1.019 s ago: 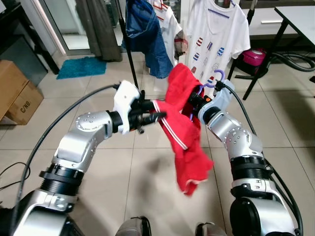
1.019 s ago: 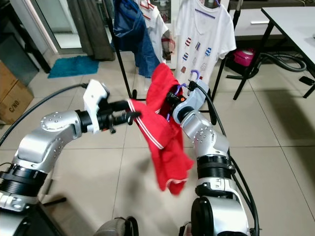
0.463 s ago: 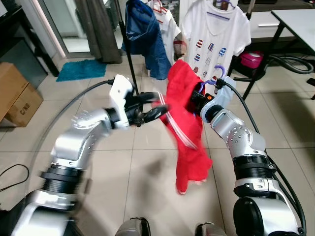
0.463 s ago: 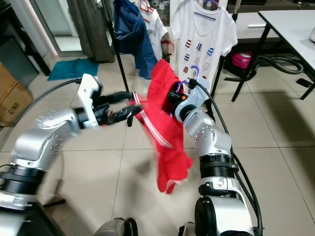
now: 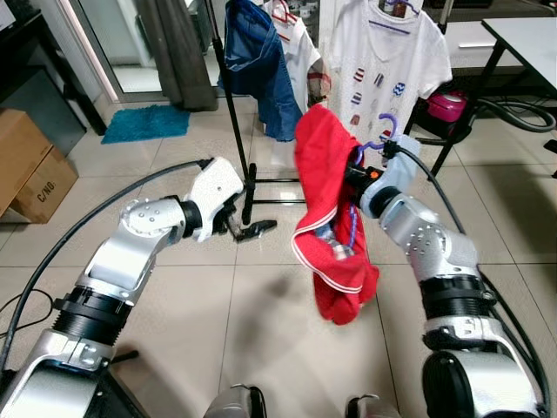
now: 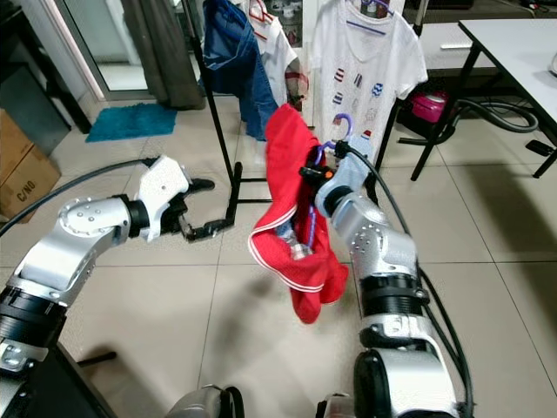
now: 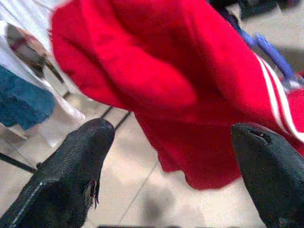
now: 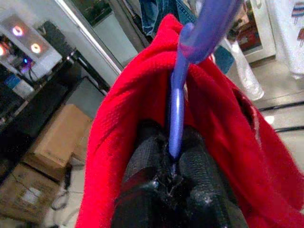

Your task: Hang hanger

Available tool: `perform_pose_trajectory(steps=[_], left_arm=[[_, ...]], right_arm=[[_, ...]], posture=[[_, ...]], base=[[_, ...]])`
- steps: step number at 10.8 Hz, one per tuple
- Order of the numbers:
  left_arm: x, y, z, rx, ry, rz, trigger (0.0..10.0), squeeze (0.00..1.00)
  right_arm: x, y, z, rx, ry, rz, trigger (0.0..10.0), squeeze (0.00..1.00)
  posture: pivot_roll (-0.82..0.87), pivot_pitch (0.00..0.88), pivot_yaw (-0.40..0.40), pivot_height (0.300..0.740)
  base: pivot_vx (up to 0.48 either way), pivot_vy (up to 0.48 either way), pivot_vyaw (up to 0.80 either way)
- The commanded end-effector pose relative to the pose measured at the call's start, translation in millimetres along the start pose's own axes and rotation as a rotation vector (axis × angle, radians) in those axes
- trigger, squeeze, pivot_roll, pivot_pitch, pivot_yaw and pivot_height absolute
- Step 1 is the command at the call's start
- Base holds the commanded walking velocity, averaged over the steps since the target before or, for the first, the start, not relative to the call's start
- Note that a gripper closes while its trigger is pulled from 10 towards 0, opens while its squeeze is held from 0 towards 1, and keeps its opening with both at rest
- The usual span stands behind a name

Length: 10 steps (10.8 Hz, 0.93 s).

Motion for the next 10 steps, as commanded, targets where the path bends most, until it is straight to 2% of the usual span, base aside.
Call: perform_pose_trajectory(steps=[1,2,3,4,5,6,7,8,9,10], left_arm=[[-9.3,6,-5.6,-0.034,0.016,0.054,10.0,0.58],[-18.0,9,-8.3,-0.060,0.023,0.086,10.0,0.00],[-39.4,9,-22.6,-0.080,0.091,0.119,10.0,0.00],[-56.9,4,-35.7,-0.028,0.158,0.096,10.0,0.00],[-69.7,-1,-42.9,0.032,0.185,0.057,10.0,0.00],[-86.1,-4,-51.9,0.084,0.212,0.010,10.0,0.00],[-99.4,-4,-60.5,0.070,0.237,0.002,10.0,0.75],[-109.0,-4,-66.4,0.052,0.240,0.002,10.0,1.00],[-115.3,-7,-70.5,0.058,0.234,-0.009,10.0,1.00],[-110.0,-12,-63.9,0.000,0.178,0.000,10.0,0.01]], right_arm=[[-1.8,14,-7.2,-0.088,0.044,0.037,10.0,0.00],[-5.2,16,-5.2,-0.181,0.062,0.024,10.0,0.00],[-14.8,20,-3.5,-0.411,0.130,-0.016,10.0,0.00],[-24.8,21,-2.3,-0.577,0.192,-0.046,10.0,0.00],[-33.3,22,-0.6,-0.672,0.247,-0.072,10.0,0.00],[-45.3,28,-2.9,-0.725,0.333,-0.089,10.0,0.00],[-57.7,32,-9.1,-0.759,0.431,-0.106,10.0,0.00],[-70.8,38,-17.0,-0.782,0.533,-0.108,10.0,0.00],[-86.5,46,-27.6,-0.789,0.650,-0.108,10.0,0.00],[-98.2,49,-38.9,-0.784,0.757,-0.109,10.0,0.00]], posture=[[-0.12,0.040,0.102,0.740],[-0.12,0.040,0.102,0.740],[-0.12,0.048,0.093,0.740],[-0.12,0.050,0.082,0.740],[-0.12,0.050,0.076,0.740],[-0.11,0.052,0.070,0.740],[-0.12,0.053,0.071,0.740],[-0.12,0.056,0.073,0.740],[-0.12,0.059,0.073,0.740],[-0.13,0.061,0.073,0.740]], base=[[0.000,0.000,0.00],[0.000,0.000,0.00],[0.000,0.000,0.00],[0.000,0.000,0.00],[0.000,0.000,0.00],[0.000,0.000,0.00],[0.000,0.000,0.00],[0.000,0.000,0.00],[0.000,0.000,0.00],[0.000,0.000,0.00]])
Point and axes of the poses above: a point about 5 cm out from each wrist's last joint towards the gripper, its own x axis pointing out of the wrist towards the gripper, its own y axis along the axis of the wrist's last joint, z = x × y, the point moved 6 cm from there along x, pointing out of the wrist towards the gripper, and after that the axes turned 11 degrees about -x, right-handed, at the moved point
